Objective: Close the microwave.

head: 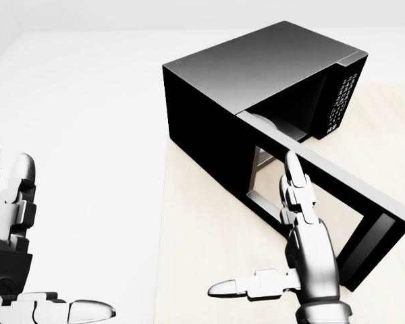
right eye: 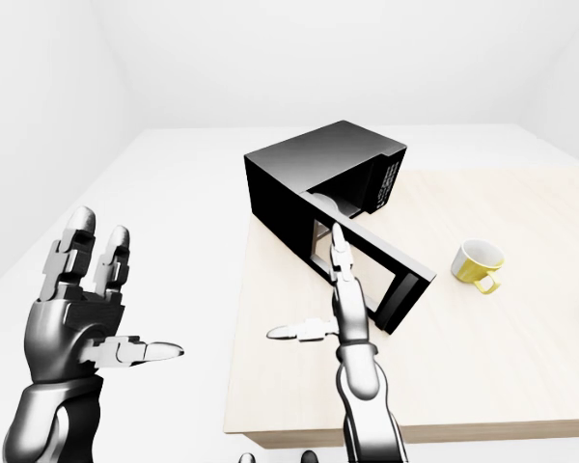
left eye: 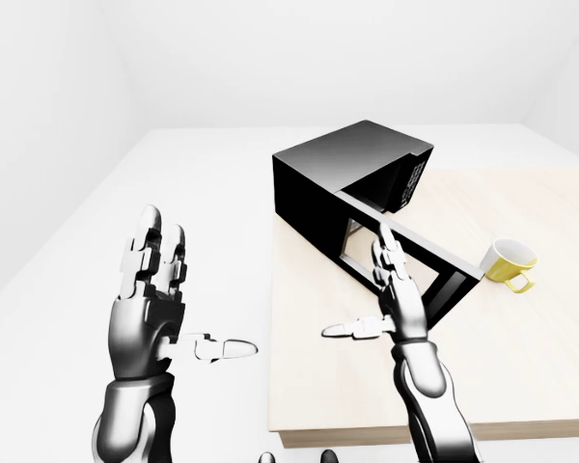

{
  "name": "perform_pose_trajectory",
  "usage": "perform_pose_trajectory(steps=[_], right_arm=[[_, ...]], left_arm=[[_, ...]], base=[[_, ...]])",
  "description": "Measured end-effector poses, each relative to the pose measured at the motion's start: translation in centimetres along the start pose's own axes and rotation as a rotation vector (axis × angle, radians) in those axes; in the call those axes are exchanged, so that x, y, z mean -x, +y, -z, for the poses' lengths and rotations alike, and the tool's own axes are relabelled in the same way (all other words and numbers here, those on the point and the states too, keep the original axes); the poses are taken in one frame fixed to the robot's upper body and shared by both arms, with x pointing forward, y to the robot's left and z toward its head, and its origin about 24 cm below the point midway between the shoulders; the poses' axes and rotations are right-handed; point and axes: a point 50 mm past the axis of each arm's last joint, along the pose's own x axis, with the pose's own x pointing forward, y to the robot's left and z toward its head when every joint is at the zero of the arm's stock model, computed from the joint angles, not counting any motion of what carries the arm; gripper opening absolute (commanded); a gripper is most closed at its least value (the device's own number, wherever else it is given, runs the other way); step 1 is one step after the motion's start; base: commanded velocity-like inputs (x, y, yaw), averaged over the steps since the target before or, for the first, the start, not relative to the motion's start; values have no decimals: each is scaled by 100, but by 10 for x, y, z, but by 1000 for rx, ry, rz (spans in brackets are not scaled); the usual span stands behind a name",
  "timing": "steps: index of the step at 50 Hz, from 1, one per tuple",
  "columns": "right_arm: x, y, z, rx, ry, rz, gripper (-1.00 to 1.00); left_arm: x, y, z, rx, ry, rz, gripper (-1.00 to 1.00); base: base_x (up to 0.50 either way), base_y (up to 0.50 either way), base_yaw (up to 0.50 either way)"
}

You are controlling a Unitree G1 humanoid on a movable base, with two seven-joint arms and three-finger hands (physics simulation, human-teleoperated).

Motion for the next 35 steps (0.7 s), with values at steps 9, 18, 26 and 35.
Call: perform_pose_trajectory(steps=[9,18,26,35], right_arm=[[-9,0,14,-6,34,1,100],[-22,-1,24,-6,53,8,100],[-35,-4,31,-13,66,20,100],[-49,-8,34,-15,70,35,100]], left_arm=[[0,0,0,0,-1,0,100],[0,0,0,1,-2,0,100],[0,1,-1,0,-6,-1,100],[0,1,-1,-1,-8,-2,100]], base=[[0,0,0],[0,0,0],[0,0,0],[0,0,0]])
